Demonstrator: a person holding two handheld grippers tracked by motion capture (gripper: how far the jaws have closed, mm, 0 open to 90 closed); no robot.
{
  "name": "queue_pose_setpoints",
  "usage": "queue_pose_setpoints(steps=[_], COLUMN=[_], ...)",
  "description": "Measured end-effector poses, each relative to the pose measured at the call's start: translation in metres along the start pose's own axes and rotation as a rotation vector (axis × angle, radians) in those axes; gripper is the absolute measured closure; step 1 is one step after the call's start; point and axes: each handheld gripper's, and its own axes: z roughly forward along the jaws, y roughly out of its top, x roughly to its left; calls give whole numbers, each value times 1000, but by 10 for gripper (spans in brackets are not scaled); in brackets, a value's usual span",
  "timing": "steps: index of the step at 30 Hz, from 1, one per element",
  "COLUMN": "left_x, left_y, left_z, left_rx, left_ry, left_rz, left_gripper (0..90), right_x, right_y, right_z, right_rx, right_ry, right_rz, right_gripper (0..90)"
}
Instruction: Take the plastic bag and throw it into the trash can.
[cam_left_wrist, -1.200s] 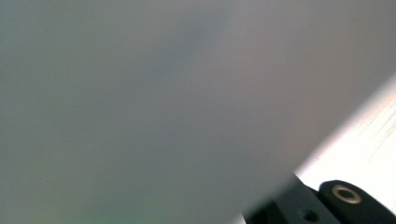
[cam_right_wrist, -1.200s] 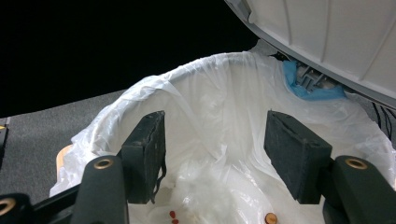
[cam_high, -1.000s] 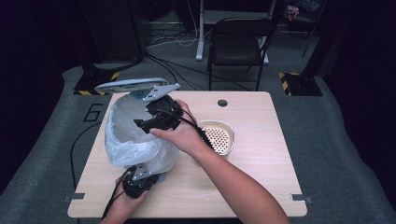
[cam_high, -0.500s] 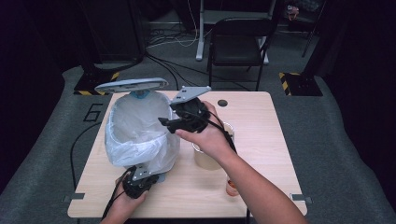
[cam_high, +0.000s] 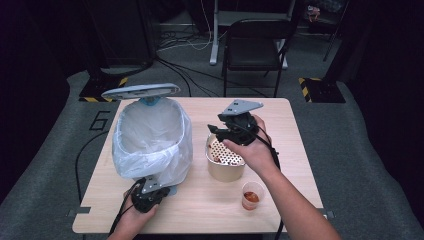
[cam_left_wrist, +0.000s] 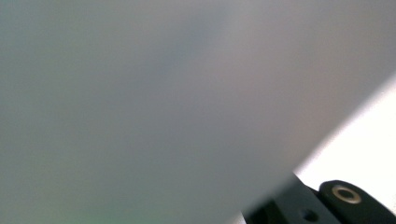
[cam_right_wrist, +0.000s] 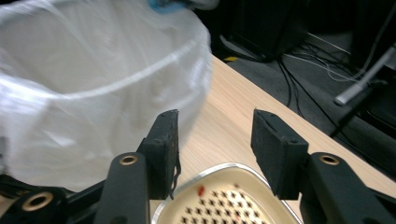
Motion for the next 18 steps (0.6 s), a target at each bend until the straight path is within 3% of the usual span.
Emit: queue_pose_setpoints(steps=[18], left_x=[0], left_y=[0], left_z=[0], left_rx=[-3], left_ry=[-1], left_rz=[-3], left_gripper=[900], right_x=[-45], right_y=[-74], right_z=[4], right_rx=[54], right_ry=[-108], right_rz=[161], right_gripper=[556])
